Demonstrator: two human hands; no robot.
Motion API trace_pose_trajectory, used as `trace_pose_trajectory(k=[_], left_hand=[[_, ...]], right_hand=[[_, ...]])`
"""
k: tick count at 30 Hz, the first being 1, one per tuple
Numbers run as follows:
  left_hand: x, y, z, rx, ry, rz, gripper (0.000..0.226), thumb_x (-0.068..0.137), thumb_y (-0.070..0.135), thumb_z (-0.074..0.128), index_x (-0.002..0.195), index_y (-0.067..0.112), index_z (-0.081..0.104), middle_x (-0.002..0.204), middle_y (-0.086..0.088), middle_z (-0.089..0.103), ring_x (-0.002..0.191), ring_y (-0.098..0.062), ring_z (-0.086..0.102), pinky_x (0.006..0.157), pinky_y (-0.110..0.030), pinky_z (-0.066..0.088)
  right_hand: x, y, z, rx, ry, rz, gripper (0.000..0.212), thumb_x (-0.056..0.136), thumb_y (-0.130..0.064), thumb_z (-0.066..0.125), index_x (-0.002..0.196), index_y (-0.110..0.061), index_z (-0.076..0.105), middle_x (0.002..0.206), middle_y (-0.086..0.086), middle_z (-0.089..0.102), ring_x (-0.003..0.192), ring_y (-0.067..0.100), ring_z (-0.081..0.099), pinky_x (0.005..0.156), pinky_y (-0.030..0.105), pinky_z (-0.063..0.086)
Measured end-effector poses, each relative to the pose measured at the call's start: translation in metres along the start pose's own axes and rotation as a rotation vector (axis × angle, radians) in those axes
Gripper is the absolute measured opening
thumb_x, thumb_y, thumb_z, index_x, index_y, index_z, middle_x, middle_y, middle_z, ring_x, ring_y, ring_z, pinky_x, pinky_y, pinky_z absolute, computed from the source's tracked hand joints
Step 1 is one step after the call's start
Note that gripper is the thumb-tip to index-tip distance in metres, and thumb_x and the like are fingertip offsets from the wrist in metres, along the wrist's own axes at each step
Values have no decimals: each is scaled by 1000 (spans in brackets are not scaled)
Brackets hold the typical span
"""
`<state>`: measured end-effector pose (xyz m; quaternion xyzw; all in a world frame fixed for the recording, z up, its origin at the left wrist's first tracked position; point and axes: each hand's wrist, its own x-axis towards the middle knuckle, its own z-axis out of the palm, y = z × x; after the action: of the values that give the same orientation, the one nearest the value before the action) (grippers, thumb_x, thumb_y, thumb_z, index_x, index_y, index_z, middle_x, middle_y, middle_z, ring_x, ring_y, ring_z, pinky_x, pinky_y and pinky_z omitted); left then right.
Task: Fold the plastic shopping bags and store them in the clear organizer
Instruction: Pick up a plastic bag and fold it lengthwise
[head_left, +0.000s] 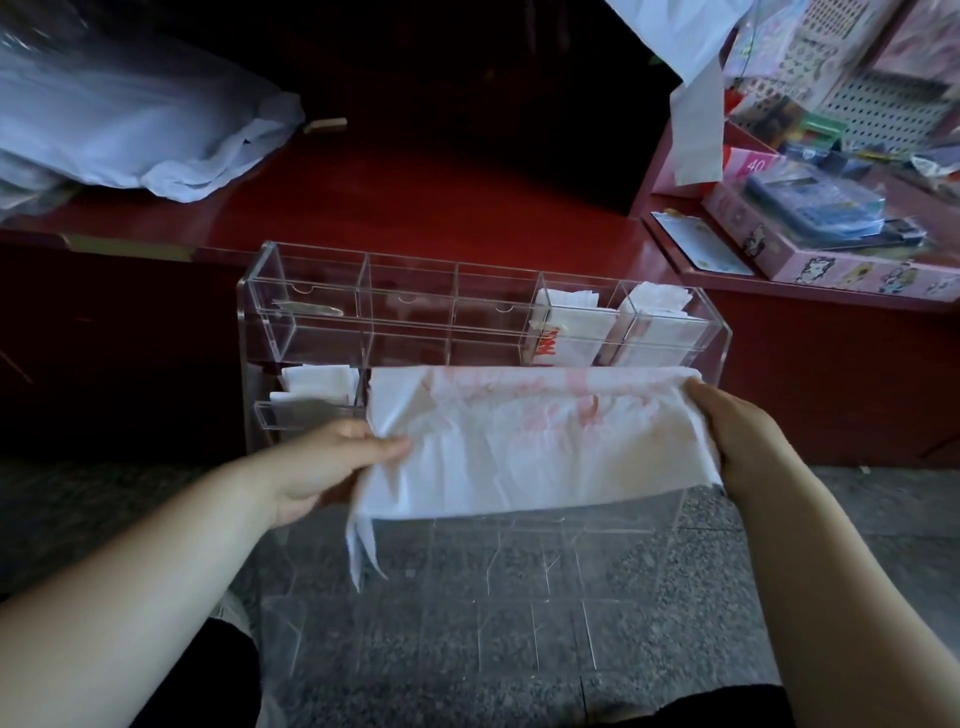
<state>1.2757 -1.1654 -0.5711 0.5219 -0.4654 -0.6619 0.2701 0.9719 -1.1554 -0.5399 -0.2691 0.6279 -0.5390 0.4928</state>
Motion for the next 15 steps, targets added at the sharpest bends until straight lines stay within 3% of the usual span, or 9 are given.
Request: trace_pose_trajectory(k=[2, 6, 8, 10, 12, 14, 15], left_hand=[[0, 8, -7, -6, 137, 62, 9, 85, 14, 57, 79, 9, 61, 67, 3, 69, 82, -20, 61, 78, -25, 43], [-5, 17, -13, -20, 170, 156, 15, 89, 11, 50, 79, 12, 62, 60, 8, 70, 58, -4, 65, 63, -18, 52], [-6, 19, -16, -60, 180, 176, 18, 90, 8, 48, 78, 11, 61, 58, 6, 69, 52, -2, 64, 52, -12, 50], [-6, 22, -19, -93, 208, 187, 19, 91, 8, 47, 77, 11, 60, 54, 6, 67, 48, -2, 63, 46, -11, 48], [-8, 25, -23, -104, 226, 192, 19, 91, 9, 47, 77, 11, 59, 52, 5, 67, 46, -3, 62, 44, -12, 48], [-10, 25, -26, -107, 229, 175, 20, 91, 8, 47, 76, 10, 60, 51, 4, 66, 46, -4, 62, 44, -12, 48], [-9, 23, -28, -107, 232, 168, 20, 91, 8, 46, 76, 9, 60, 52, 3, 67, 46, -4, 62, 44, -12, 48]], right_hand=[[4, 2, 1, 36, -52, 63, 23, 96, -17, 44, 85, -3, 58, 51, 4, 66, 44, 13, 63, 44, 20, 51], [6, 0, 0, 100, -126, 94, 28, 89, -32, 53, 89, -7, 66, 64, 5, 70, 55, 16, 67, 52, 26, 56], [-5, 2, 7, 58, -313, 169, 43, 64, -48, 72, 81, -8, 71, 73, 8, 72, 62, 18, 69, 52, 30, 57], [-13, 9, 11, -87, -443, 191, 64, 41, -44, 85, 88, -3, 69, 79, 9, 73, 69, 19, 70, 53, 31, 57], [-15, 11, 13, -164, -455, 183, 50, 55, -29, 80, 92, 1, 64, 76, 7, 73, 67, 17, 70, 54, 28, 56], [-13, 9, 13, -126, -401, 144, 16, 79, -11, 61, 88, 1, 60, 69, 6, 72, 61, 15, 69, 51, 24, 55], [-11, 7, 12, -95, -362, 141, 12, 85, -10, 53, 88, 1, 59, 68, 6, 72, 59, 16, 69, 50, 24, 55]])
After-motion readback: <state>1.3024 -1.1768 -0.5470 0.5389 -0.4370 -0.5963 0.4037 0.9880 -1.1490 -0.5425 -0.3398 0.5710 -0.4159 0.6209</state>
